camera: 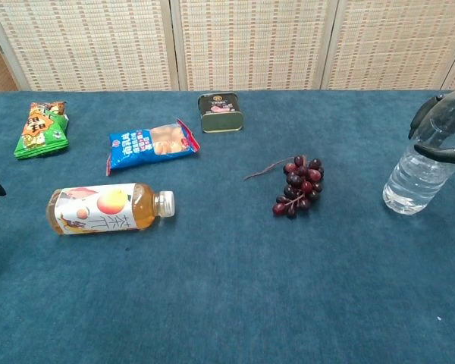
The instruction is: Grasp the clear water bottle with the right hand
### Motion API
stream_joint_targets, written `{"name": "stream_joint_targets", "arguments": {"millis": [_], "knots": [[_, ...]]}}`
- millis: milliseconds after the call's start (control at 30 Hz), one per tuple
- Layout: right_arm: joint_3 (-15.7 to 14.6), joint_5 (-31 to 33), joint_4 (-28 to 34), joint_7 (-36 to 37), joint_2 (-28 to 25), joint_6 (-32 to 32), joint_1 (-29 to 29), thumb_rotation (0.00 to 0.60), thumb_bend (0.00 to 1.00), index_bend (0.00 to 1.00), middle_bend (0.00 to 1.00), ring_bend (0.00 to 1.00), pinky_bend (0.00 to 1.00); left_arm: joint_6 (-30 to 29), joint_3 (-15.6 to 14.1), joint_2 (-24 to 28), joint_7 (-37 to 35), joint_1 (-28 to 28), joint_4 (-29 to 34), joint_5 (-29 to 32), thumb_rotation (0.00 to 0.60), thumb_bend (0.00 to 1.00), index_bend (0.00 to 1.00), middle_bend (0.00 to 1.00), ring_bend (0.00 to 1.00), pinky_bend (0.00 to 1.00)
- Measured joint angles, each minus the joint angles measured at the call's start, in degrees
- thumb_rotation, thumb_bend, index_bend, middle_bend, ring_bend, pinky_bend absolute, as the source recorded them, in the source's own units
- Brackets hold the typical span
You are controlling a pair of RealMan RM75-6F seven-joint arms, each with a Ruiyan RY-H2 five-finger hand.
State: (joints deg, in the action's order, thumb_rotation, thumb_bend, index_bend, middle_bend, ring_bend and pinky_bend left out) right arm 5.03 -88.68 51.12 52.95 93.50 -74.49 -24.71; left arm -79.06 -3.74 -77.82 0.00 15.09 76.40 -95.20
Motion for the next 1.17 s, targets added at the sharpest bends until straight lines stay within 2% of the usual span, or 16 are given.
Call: {"name": "stream_joint_targets", "arguments": {"millis": [33, 100, 167, 233, 300, 500, 700, 800, 1033, 1167], "knots": [[-0.63, -0.51, -0.52, 1.19, -0.03, 0.49, -0.20, 0.600, 0.42, 0.41, 0.49, 0.27, 0.38, 0.05, -0.01, 0.00, -0.02, 0.01, 0.00, 0.01, 0.600, 0.36, 0.27, 0.30, 0.24, 0.32], [-1.55, -1.26, -1.14, 2.80, -0.27, 1.18, -0.50, 0.600, 0.35, 0.25, 0.32, 0.11, 0.27, 0.14, -0.01, -0.03, -0.02, 0.05, 0.01, 0.04, 0.600, 0.36, 0.27, 0.30, 0.24, 0.32], [-2.58, -2.04, -1.71, 4.23, -0.89, 2.09, -0.86, 0.600, 0.29, 0.10, 0.18, 0.02, 0.17, 0.19, -0.03, -0.06, 0.07, 0.07, -0.04, 0.01, 0.600, 0.36, 0.27, 0.30, 0.24, 0.32], [-3.19, -2.44, -1.88, 5.13, -1.74, 2.61, -1.06, 0.600, 0.25, 0.02, 0.08, 0.00, 0.14, 0.21, -0.03, -0.06, 0.13, 0.07, -0.02, 0.03, 0.600, 0.36, 0.27, 0.30, 0.24, 0.32], [-3.50, -2.65, -1.80, 5.82, -2.43, 2.65, -1.08, 0.600, 0.22, 0.00, 0.02, 0.00, 0.14, 0.20, -0.03, -0.07, 0.17, 0.08, -0.01, 0.00, 0.600, 0.36, 0.27, 0.30, 0.24, 0.32], [-3.99, -3.11, -1.63, 4.70, -4.47, 0.97, -0.44, 0.600, 0.14, 0.00, 0.00, 0.00, 0.13, 0.15, -0.05, -0.08, 0.26, 0.06, 0.02, -0.04, 0.600, 0.36, 0.27, 0.30, 0.24, 0.32], [-4.08, -2.80, 2.27, -2.44, -8.51, -2.25, 1.85, 0.600, 0.11, 0.00, 0.00, 0.00, 0.12, 0.27, -0.03, -0.12, 0.11, 0.05, -0.22, 0.12, 0.600, 0.36, 0.27, 0.30, 0.24, 0.32], [-4.31, -2.36, 7.13, -9.70, -11.87, -3.61, 3.45, 0.600, 0.11, 0.00, 0.00, 0.00, 0.12, 0.32, -0.04, -0.12, 0.13, 0.05, -0.24, 0.15, 0.600, 0.36, 0.27, 0.30, 0.24, 0.32], [-4.75, -0.32, 27.59, -34.95, -21.77, -9.69, 9.77, 0.600, 0.11, 0.00, 0.00, 0.00, 0.11, -0.05, -0.30, -0.17, 0.61, 0.16, 0.23, -0.78, 0.600, 0.36, 0.27, 0.30, 0.24, 0.32], [-5.01, 0.34, 35.99, -43.25, -26.77, -14.23, 14.29, 0.600, 0.11, 0.00, 0.00, 0.00, 0.11, 0.27, -0.33, -0.46, 0.73, 0.50, 0.08, -1.05, 0.600, 0.36, 0.27, 0.30, 0.24, 0.32]]}}
